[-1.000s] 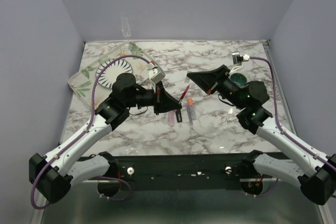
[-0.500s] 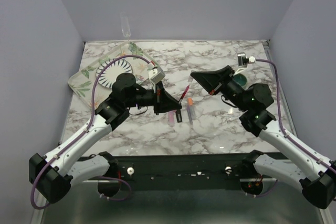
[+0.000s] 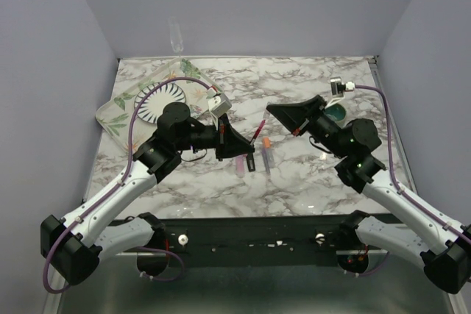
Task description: Insert the pens into the pen caps
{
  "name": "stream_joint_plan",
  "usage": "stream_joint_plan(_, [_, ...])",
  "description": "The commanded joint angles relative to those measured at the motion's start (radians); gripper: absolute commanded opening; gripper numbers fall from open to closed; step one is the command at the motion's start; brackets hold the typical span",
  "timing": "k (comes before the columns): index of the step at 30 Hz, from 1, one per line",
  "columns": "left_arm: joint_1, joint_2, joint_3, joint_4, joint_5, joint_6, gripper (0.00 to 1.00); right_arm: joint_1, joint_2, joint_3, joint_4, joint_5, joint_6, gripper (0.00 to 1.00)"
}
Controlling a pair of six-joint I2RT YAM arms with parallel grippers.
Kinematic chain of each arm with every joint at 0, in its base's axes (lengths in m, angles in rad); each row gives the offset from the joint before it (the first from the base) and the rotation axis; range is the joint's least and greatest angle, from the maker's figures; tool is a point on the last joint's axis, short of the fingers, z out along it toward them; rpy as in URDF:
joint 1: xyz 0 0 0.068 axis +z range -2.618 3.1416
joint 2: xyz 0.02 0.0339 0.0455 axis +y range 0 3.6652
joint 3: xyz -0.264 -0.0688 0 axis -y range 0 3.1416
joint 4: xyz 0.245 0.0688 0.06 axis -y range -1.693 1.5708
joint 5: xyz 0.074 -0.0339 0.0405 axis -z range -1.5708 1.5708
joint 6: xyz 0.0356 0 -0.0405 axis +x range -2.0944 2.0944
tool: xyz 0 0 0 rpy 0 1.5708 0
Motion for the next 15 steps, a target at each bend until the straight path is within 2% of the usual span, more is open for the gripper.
stream_joint_plan(1, [0.008, -0.02, -0.001, 0.004, -0.024, -0.011, 0.0, 0.007, -0.007, -0.018, 0.011, 0.008, 0.002, 0.01])
stream_joint_plan(10, [0.02, -0.017, -0.007, 0.022, -0.026, -0.029, 0.0, 0.019, -0.004, -0.054, 0.055, 0.008, 0.034, 0.01])
stream_joint_plan(15, [0.034, -0.02, -0.022, 0.07, -0.029, -0.068, 0.0, 0.074, 0.008, -0.066, 0.072, 0.056, -0.001, 0.01])
